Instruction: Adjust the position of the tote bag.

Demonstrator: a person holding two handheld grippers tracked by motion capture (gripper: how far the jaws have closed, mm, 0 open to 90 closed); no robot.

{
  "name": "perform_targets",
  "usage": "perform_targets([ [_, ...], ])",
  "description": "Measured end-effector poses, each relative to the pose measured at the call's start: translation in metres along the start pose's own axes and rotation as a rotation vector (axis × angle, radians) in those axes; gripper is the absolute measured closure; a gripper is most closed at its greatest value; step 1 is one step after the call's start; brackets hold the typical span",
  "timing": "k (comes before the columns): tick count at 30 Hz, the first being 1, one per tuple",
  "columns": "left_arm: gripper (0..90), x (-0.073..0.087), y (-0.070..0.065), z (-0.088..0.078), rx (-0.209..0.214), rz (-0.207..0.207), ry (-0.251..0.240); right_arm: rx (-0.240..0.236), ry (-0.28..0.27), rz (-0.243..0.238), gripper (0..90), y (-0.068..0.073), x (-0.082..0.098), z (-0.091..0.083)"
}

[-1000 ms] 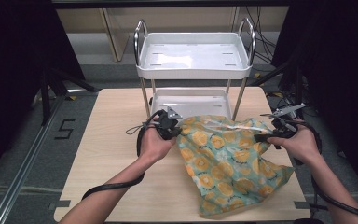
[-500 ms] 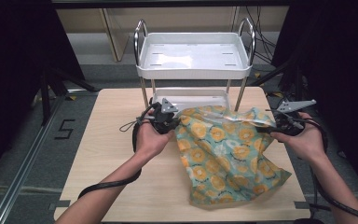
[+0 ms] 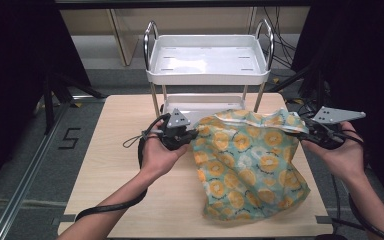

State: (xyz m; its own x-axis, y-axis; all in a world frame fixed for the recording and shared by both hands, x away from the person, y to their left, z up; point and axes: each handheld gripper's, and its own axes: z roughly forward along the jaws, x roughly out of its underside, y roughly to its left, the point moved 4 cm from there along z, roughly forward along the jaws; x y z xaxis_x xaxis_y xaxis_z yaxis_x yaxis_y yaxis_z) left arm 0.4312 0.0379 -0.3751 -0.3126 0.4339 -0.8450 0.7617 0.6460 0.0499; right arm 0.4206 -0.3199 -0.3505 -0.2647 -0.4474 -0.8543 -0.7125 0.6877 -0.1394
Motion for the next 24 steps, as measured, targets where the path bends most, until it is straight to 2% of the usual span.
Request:
perform_targets([
  [1,86.8,0.004,-0.003,0.003,0.028,-0.02,-0.002,0.0,0.011,0.021,90.0,-0.001,0.001,0.0],
  [2,84.0,0.005,-0.004,0.004,0.045,-0.031,-0.012,0.004,0.005,0.012,90.0,-0.003,0.0,0.001],
  [3,78.4,0.006,-0.006,0.004,0.043,-0.046,-0.017,0.005,-0.003,0.033,90.0,-0.002,0.001,0.003],
  [4,71.6,0.006,-0.006,0.004,0.043,-0.046,-0.017,0.009,-0.008,0.03,90.0,-0.003,0.0,0.004],
  [5,65.1,0.005,-0.012,0.0,0.043,-0.043,-0.028,0.01,-0.009,0.04,90.0,-0.003,0.0,0.005],
  [6,62.6,0.004,-0.016,-0.003,0.041,-0.041,-0.051,0.01,-0.008,0.035,90.0,-0.004,0.0,0.005],
  [7,59.9,0.002,-0.019,-0.006,0.028,-0.024,-0.062,0.016,-0.016,0.038,90.0,-0.004,-0.002,0.006],
  [8,58.5,-0.002,-0.028,-0.011,0.02,-0.01,-0.095,0.015,-0.017,0.03,90.0,-0.005,-0.002,0.006],
  [9,58.3,-0.005,-0.035,-0.014,0.026,0.0,-0.116,0.013,-0.02,0.029,90.0,-0.004,-0.003,0.007],
  [10,58.4,-0.007,-0.047,-0.016,0.051,0.02,-0.137,0.023,-0.024,0.013,90.0,-0.006,-0.004,0.007],
  [11,58.9,-0.007,-0.056,-0.016,0.073,0.033,-0.143,0.017,-0.015,0.027,90.0,-0.004,-0.004,0.008],
  [12,60.6,-0.006,-0.068,-0.014,0.119,0.056,-0.136,0.015,-0.006,0.015,90.0,-0.005,-0.004,0.008],
  [13,62.3,-0.003,-0.082,-0.008,0.186,0.076,-0.118,0.008,0.001,0.029,90.0,-0.004,-0.004,0.008],
  [14,64.6,-0.003,-0.082,-0.008,0.186,0.076,-0.118,0.008,0.001,0.029,90.0,-0.004,-0.004,0.008],
  [15,66.0,0.008,-0.107,0.011,0.283,0.11,-0.071,0.013,-0.015,0.024,90.0,-0.003,-0.005,0.011],
  [16,67.2,0.008,-0.107,0.011,0.283,0.11,-0.071,0.013,-0.015,0.024,90.0,-0.003,-0.005,0.011],
  [17,68.9,0.016,-0.12,0.028,0.314,0.128,-0.04,0.014,-0.028,0.017,90.0,-0.001,-0.007,0.011],
  [18,69.2,0.023,-0.126,0.039,0.33,0.146,-0.004,0.012,-0.027,0.009,90.0,0.0,-0.008,0.011],
  [19,69.2,0.028,-0.13,0.047,0.344,0.142,0.019,-0.012,-0.031,0.024,90.0,0.005,-0.008,0.01],
  [20,69.8,0.028,-0.13,0.047,0.344,0.142,0.019,-0.026,-0.045,0.001,90.0,0.006,-0.009,0.009],
  [21,70.5,0.034,-0.131,0.061,0.344,0.133,0.054,-0.048,-0.048,-0.005,90.0,0.009,-0.01,0.006],
  [22,71.2,0.037,-0.128,0.07,0.333,0.109,0.065,-0.059,-0.059,-0.015,90.0,0.012,-0.01,0.005],
  [23,72.5,0.038,-0.126,0.074,0.325,0.091,0.066,-0.098,-0.07,-0.025,90.0,0.017,-0.011,0.001],
  [24,72.9,0.039,-0.122,0.08,0.319,0.087,0.076,-0.121,-0.078,-0.01,90.0,0.021,-0.01,-0.001],
])
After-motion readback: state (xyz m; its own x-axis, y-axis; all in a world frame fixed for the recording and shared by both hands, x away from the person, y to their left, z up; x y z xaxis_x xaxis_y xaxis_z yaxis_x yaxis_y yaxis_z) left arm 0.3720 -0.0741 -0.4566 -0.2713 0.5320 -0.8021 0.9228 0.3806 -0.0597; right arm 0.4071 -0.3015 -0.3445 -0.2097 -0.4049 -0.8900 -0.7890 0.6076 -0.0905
